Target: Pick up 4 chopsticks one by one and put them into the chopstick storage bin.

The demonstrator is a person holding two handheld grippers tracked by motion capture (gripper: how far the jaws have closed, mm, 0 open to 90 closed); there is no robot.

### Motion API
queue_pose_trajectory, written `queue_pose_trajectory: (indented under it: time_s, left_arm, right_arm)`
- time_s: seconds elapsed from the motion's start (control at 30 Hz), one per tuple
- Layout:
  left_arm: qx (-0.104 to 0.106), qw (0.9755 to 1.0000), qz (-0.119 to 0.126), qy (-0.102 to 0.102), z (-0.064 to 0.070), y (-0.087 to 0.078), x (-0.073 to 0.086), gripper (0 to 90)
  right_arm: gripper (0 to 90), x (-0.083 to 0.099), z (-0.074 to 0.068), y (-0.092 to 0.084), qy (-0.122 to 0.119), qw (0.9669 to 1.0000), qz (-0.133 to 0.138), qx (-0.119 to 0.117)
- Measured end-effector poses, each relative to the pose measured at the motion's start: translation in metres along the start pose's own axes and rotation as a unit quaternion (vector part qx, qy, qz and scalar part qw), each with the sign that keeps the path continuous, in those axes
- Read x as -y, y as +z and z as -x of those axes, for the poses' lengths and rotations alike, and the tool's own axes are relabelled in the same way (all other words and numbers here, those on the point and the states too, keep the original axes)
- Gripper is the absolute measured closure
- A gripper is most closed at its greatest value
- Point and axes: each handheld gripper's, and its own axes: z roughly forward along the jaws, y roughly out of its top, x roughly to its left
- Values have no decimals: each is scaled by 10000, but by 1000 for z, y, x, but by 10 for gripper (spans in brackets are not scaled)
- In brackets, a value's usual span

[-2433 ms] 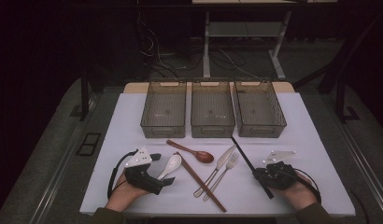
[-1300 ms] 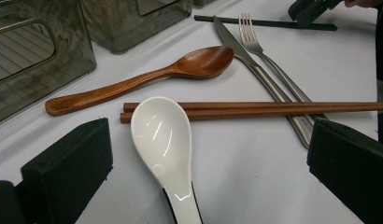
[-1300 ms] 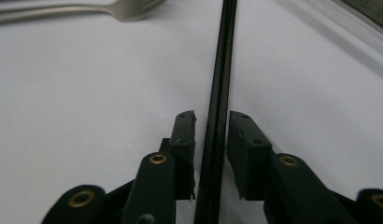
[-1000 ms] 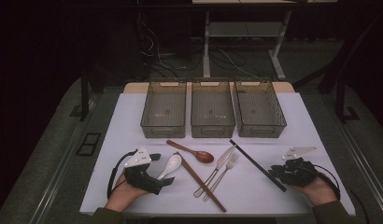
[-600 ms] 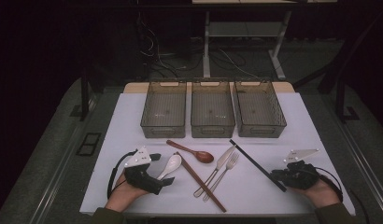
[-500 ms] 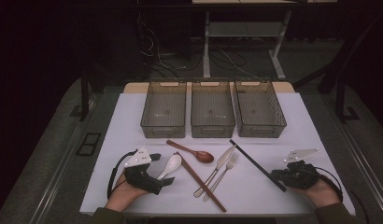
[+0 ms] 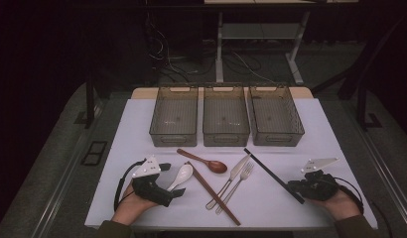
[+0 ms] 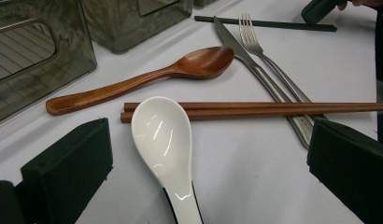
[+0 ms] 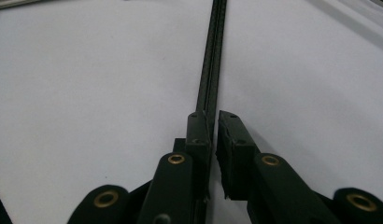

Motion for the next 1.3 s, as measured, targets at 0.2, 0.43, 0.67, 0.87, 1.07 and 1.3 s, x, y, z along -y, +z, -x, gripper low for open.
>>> queue_pose_trajectory:
  time_s: [0.2, 0.43, 0.67, 0.87, 1.07, 1.3]
  left_arm:
    - [-2, 10000, -1, -4, 0, 0, 0, 0]
    - [2, 10000, 1, 2, 0, 0, 0, 0]
    - [8, 10000, -8, 7, 0, 0, 0, 0]
    - [10, 10000, -26, 27, 0, 1, 0, 0]
    - [12, 10000, -26, 15, 0, 1, 0, 0]
    - [15, 10000, -40, 19, 1, 1, 0, 0]
  right_arm:
    - [837, 1, 2, 2, 14, 10000, -77, 53]
    - [840, 2, 8, 1, 22, 9998, -79, 153]
    - [809, 1, 10, 1, 26, 9999, -51, 95]
    - [764, -6, 12, 3, 42, 9998, 141, 100]
    - [769, -13, 11, 11, 28, 9999, 142, -6]
    - [816, -16, 8, 19, -159, 9997, 103, 134]
